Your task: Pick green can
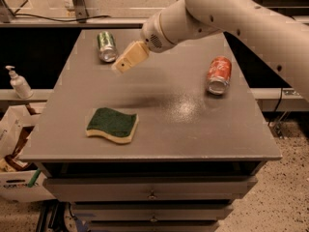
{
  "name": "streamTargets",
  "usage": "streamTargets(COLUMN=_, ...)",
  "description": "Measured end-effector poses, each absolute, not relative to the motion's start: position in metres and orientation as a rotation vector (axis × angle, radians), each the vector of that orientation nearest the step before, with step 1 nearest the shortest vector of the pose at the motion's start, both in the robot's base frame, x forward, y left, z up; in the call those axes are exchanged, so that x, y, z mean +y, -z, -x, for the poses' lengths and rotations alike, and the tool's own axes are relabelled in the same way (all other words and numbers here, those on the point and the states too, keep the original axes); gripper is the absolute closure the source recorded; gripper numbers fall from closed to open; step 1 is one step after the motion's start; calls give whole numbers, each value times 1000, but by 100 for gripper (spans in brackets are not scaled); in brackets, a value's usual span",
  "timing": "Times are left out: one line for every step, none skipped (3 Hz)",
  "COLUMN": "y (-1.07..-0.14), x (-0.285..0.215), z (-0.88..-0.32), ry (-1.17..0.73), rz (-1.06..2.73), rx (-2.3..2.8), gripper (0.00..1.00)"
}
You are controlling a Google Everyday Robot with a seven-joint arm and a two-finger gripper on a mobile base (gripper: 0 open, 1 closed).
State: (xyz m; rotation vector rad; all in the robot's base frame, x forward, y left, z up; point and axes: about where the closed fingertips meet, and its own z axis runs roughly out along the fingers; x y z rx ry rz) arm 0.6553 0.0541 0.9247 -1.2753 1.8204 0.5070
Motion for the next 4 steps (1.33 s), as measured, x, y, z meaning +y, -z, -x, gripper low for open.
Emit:
streamTargets(y=-920, x=93, z=-678, ry=-575, rz=1241, rx=1792, gripper=0)
streamTargets(y=-912, x=114, z=-703, ry=-606, rz=1211, rx=1839, gripper=0)
streamTargets(y=-913, x=118, z=-704, ry=-612, rz=1206, rx=1841, gripper=0)
streamTargets(y=-907, x=130, z=-711, ry=-637, rz=1194, rx=1835, gripper=0)
